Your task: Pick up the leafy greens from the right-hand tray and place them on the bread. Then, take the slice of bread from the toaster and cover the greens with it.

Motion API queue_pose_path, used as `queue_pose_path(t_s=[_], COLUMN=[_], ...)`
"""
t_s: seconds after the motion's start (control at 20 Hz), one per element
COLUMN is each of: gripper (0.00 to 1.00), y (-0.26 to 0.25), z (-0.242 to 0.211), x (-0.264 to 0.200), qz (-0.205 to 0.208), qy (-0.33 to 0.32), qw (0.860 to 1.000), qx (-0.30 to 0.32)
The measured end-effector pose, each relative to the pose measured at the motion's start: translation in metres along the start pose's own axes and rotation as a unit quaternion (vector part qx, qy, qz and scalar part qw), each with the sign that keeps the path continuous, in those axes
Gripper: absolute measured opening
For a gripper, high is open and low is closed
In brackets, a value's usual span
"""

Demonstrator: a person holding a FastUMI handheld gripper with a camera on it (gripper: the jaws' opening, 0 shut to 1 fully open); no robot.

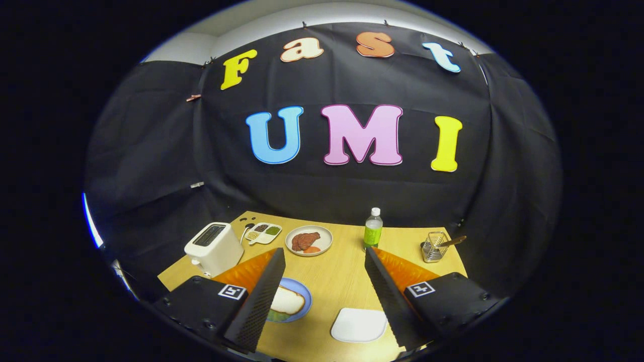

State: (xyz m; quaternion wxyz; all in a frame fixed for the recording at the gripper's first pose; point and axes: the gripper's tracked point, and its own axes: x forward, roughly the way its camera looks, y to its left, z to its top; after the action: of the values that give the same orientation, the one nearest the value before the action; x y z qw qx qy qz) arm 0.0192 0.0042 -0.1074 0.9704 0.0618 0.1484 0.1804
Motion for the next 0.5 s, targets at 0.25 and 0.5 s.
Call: queue_pose_path(t_s=[0.25, 0.5], gripper=[0.99, 0.99], y=[-0.008, -0.019], z=[0.002, 0.004], x=[-0.013, -0.021], qz=[0.017, 0.023], qy=[-0.007, -0.009], qw=[1.0, 1.0], qx=[-0.011, -0.016])
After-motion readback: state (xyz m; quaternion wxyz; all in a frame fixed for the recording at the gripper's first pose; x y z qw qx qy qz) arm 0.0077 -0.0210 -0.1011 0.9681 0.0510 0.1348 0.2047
